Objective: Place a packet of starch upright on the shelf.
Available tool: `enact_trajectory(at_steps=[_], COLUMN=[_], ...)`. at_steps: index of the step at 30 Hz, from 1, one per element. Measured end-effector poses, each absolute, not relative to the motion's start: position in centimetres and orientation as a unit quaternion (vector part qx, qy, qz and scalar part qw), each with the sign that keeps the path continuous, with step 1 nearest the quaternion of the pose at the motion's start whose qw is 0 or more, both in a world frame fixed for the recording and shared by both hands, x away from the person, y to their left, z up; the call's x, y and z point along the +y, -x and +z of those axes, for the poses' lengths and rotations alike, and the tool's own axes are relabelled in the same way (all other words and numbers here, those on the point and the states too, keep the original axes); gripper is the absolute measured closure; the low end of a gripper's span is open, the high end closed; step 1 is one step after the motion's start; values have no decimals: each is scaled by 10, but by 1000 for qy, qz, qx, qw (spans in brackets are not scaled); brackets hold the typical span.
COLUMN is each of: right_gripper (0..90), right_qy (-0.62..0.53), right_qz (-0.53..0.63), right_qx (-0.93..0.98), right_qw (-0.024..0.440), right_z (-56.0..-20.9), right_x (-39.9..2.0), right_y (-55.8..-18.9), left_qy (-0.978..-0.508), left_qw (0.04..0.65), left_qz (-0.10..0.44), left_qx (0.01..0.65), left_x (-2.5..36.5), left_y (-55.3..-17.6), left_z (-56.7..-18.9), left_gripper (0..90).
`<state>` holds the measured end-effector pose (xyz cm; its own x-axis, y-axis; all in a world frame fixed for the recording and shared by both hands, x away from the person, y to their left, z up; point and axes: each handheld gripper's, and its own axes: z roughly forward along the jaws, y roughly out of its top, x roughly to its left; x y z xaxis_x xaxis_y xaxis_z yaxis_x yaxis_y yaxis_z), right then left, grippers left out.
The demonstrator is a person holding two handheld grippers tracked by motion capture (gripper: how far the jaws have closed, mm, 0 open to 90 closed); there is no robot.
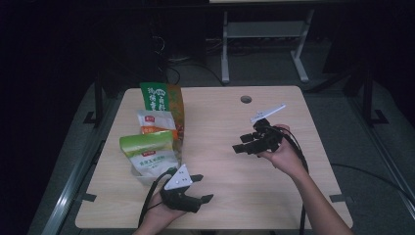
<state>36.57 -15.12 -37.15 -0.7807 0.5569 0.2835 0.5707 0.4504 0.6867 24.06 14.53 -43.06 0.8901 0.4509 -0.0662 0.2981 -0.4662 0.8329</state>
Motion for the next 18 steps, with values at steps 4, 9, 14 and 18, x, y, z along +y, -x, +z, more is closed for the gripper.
enact_trajectory(at_steps=[4,9,14,18], right_gripper=[404,398,394,394], right_qy=[339,350,354,362], right_qz=[-406,-408,-406,-406], right_qx=[-848,-843,-843,-839], right_qw=[8,10,12,11], right_z=[-376,-380,-384,-388], right_x=[-160,-170,-178,-186], right_y=[-362,-358,-353,-349], left_qy=[-854,-853,-850,-852], left_qw=[465,466,470,467], left_qz=[83,83,81,81], left_qx=[218,220,224,224], left_x=[145,146,145,146], left_y=[-241,-241,-241,-241], left_z=[-431,-431,-431,-430], left_gripper=[292,291,291,291])
